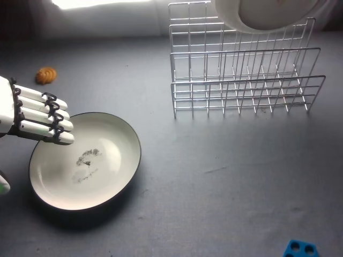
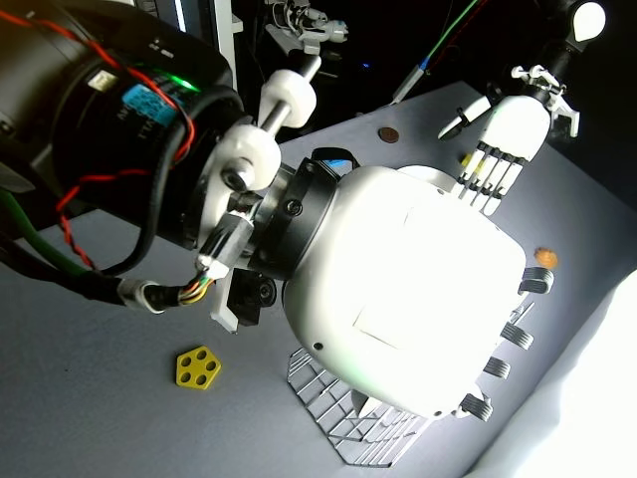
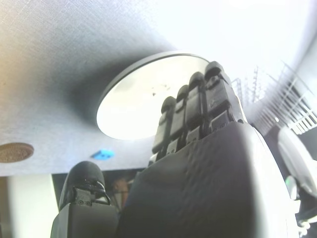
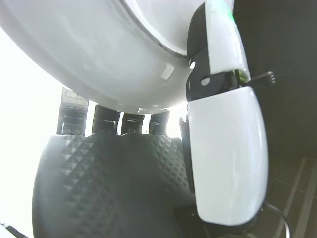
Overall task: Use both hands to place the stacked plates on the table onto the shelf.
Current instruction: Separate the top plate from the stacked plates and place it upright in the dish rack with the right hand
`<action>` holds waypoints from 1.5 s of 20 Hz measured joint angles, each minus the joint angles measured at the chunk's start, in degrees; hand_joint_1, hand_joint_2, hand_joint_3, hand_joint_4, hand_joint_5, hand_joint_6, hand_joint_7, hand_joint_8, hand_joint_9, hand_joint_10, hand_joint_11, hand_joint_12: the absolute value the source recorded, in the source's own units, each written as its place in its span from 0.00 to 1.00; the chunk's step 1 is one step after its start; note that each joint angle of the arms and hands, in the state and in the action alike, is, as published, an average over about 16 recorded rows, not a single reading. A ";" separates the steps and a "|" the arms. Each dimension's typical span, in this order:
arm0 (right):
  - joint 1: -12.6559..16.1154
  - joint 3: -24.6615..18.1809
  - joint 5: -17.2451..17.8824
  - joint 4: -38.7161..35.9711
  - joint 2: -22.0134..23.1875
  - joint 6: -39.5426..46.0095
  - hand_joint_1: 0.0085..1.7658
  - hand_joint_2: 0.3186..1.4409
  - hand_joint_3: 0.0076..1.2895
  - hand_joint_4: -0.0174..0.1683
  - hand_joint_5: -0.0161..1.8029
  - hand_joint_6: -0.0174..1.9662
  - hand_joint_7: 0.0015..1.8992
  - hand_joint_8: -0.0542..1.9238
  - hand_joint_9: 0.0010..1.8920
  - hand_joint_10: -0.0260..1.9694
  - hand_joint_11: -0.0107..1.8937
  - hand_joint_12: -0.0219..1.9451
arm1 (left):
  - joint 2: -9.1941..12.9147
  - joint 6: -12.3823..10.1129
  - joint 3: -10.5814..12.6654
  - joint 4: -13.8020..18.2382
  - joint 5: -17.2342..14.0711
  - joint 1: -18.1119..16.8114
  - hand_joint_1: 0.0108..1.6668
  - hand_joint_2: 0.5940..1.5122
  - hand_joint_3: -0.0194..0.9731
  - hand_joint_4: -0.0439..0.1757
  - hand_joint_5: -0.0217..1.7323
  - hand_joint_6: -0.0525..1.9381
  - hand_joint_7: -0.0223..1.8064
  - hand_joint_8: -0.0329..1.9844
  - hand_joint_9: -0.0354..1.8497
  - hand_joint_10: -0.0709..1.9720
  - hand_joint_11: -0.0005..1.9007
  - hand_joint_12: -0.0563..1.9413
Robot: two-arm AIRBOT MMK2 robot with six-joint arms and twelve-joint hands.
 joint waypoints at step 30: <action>-10.90 6.26 7.59 0.08 -7.09 9.81 0.69 0.63 0.01 0.12 0.52 0.51 0.56 0.43 0.68 0.02 0.43 0.54 | -0.65 0.00 0.00 0.53 -0.01 -0.42 0.00 0.57 0.04 0.23 0.02 0.03 0.03 0.02 0.04 0.04 0.01 0.03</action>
